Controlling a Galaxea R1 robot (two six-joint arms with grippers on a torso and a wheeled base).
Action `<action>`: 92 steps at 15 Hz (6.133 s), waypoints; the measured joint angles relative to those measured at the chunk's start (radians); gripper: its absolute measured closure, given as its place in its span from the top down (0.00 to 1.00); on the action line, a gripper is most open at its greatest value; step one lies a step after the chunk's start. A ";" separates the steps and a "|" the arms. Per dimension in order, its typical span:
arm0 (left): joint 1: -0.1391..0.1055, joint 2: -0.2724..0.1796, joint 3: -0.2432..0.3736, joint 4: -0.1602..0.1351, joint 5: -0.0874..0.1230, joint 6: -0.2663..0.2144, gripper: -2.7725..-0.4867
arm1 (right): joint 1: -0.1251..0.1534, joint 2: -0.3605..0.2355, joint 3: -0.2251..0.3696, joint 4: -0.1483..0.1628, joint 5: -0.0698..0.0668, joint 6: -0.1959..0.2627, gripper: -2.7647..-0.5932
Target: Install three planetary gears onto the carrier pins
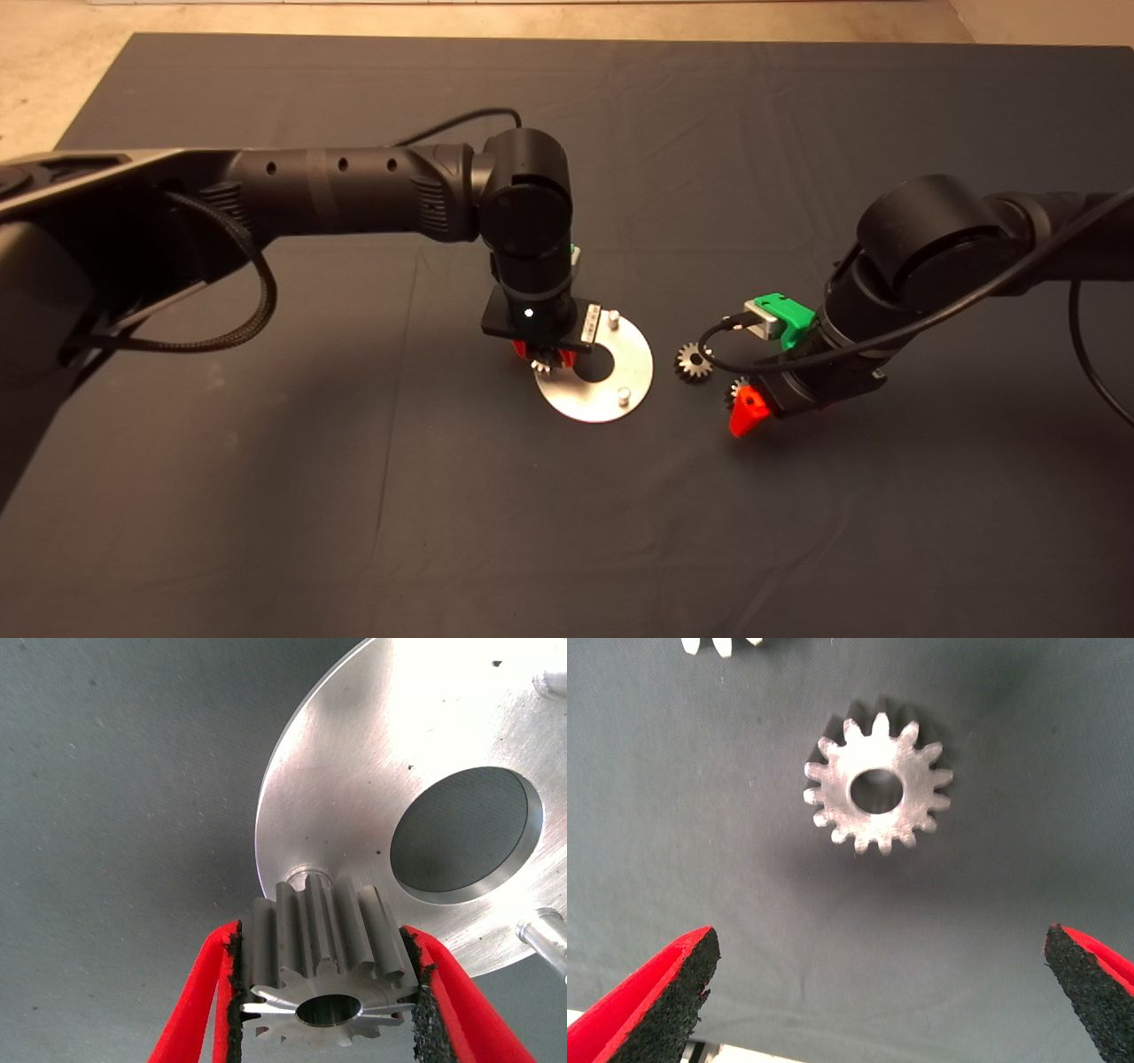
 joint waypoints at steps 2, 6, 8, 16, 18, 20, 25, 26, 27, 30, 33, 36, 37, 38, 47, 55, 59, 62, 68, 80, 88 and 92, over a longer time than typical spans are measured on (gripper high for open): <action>0.000 0.000 0.003 -0.002 0.001 0.000 0.20 | -0.001 0.000 0.000 0.000 0.001 0.000 0.98; 0.000 0.000 0.003 -0.002 0.001 0.001 0.20 | 0.000 0.000 0.000 0.000 0.000 0.000 0.98; 0.000 0.000 0.003 -0.002 0.001 0.002 0.20 | 0.000 0.000 0.000 0.000 0.000 0.000 0.98; 0.041 -0.005 0.003 -0.023 0.001 0.005 0.30 | 0.000 0.000 0.000 0.000 0.000 0.000 0.98; 0.044 -0.007 0.003 -0.027 0.001 0.005 0.36 | 0.000 0.003 0.000 0.000 0.000 0.000 0.98; 0.035 -0.016 0.021 -0.027 0.002 0.004 0.36 | 0.000 0.003 0.000 0.000 0.001 0.000 0.98; -0.116 -0.109 0.099 -0.041 0.004 -0.004 0.43 | 0.000 0.006 0.000 0.000 0.002 0.000 0.98; -0.131 -0.133 0.112 -0.046 0.006 -0.006 0.43 | 0.000 0.006 0.000 0.000 0.001 0.000 0.98; -0.130 -0.156 0.133 -0.049 0.009 -0.008 0.46 | -0.001 0.006 0.000 0.000 0.002 0.000 0.98; -0.115 -0.240 0.235 -0.067 0.008 -0.025 0.51 | -0.002 0.021 -0.005 0.000 0.001 -0.003 0.98; -0.115 -0.363 0.390 -0.078 0.018 -0.039 0.55 | -0.012 0.052 -0.054 0.000 0.002 -0.042 0.98; -0.116 -0.502 0.537 -0.085 0.039 -0.069 0.62 | -0.012 0.069 -0.128 -0.001 0.003 -0.103 0.98; -0.115 -0.548 0.585 -0.087 0.037 -0.079 0.63 | -0.012 0.079 -0.158 -0.003 0.002 -0.129 0.98; -0.116 -0.600 0.626 -0.091 0.037 -0.085 0.67 | -0.012 0.092 -0.187 -0.007 0.001 -0.154 0.98; -0.118 -0.791 0.850 -0.130 0.042 -0.122 0.74 | -0.012 0.196 -0.339 -0.020 0.003 -0.245 0.98; -0.118 -0.827 0.880 -0.140 0.042 -0.125 0.74 | -0.012 0.253 -0.397 -0.034 0.004 -0.261 0.98; -0.118 -0.837 0.883 -0.141 0.042 -0.125 0.74 | -0.012 0.275 -0.417 -0.035 0.003 -0.262 0.97; -0.118 -0.849 0.885 -0.142 0.042 -0.125 0.74 | -0.012 0.283 -0.420 -0.036 0.003 -0.262 0.90; -0.121 -0.854 0.885 -0.144 0.042 -0.125 0.74 | -0.011 0.285 -0.426 -0.035 0.004 -0.262 0.76; -0.121 -0.893 0.893 -0.145 0.042 -0.116 0.74 | -0.011 0.283 -0.426 -0.035 0.004 -0.261 0.56; -0.121 -0.893 0.893 -0.145 0.042 -0.115 0.74 | -0.011 0.282 -0.425 -0.035 0.004 -0.260 0.43; -0.121 -0.903 0.893 -0.145 0.042 -0.100 0.74 | -0.011 0.282 -0.420 -0.034 0.006 -0.260 0.36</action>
